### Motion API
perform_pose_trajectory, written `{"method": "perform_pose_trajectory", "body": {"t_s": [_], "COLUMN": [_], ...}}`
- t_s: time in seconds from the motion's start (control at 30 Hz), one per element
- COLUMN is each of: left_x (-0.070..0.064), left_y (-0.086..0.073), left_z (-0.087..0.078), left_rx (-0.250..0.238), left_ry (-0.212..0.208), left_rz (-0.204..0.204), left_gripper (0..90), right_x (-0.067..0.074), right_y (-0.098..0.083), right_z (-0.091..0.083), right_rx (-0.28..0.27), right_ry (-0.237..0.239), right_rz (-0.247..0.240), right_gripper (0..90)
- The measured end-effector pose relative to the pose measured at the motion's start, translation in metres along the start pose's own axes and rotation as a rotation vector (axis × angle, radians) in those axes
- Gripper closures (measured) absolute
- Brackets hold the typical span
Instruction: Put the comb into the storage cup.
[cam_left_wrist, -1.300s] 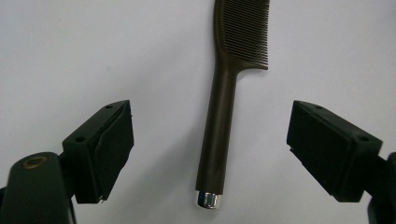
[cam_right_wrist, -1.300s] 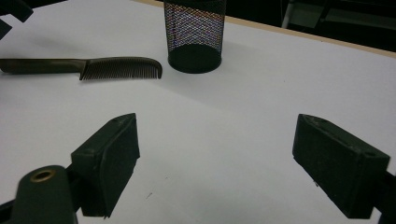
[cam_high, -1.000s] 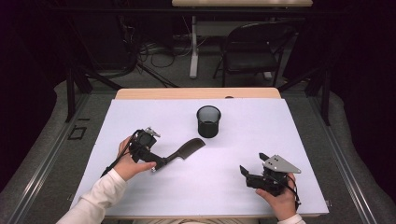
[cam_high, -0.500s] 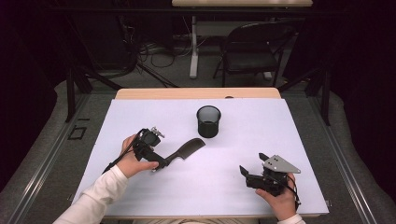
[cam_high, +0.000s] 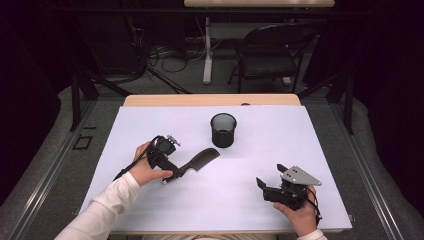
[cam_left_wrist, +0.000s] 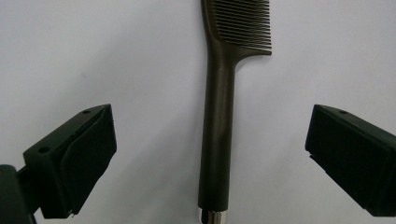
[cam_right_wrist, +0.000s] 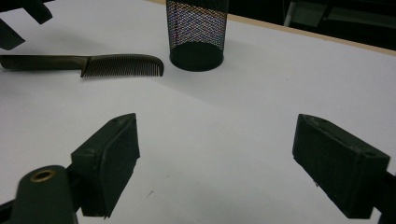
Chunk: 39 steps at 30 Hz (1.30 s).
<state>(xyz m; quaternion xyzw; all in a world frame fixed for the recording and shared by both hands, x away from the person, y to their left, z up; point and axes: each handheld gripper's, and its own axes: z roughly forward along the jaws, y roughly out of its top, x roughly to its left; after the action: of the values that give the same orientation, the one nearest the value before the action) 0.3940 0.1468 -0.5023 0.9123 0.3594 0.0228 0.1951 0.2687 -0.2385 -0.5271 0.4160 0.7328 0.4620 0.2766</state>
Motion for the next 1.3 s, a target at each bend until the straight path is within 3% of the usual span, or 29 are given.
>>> {"method": "perform_pose_trajectory", "body": {"t_s": [0.7, 1.1, 1.3], "left_x": [0.004, 0.002, -0.003], "left_y": [0.008, 0.008, 0.008], "left_z": [0.014, 0.018, 0.021], "left_rx": [0.071, 0.102, 0.118], "left_ry": [-0.005, -0.008, 0.002], "left_rz": [0.005, 0.022, 0.058], "left_gripper": [6.2, 17.2, 32.4], "right_x": [0.0, 0.0, 0.001], "right_y": [0.0, 0.0, 0.0], "right_z": [0.0, 0.001, 0.001], "right_rx": [0.003, 0.002, 0.004], "right_ry": [0.002, 0.004, 0.006], "right_rz": [-0.005, -0.006, -0.004], "right_gripper": [14.4, 14.4, 14.4]}}
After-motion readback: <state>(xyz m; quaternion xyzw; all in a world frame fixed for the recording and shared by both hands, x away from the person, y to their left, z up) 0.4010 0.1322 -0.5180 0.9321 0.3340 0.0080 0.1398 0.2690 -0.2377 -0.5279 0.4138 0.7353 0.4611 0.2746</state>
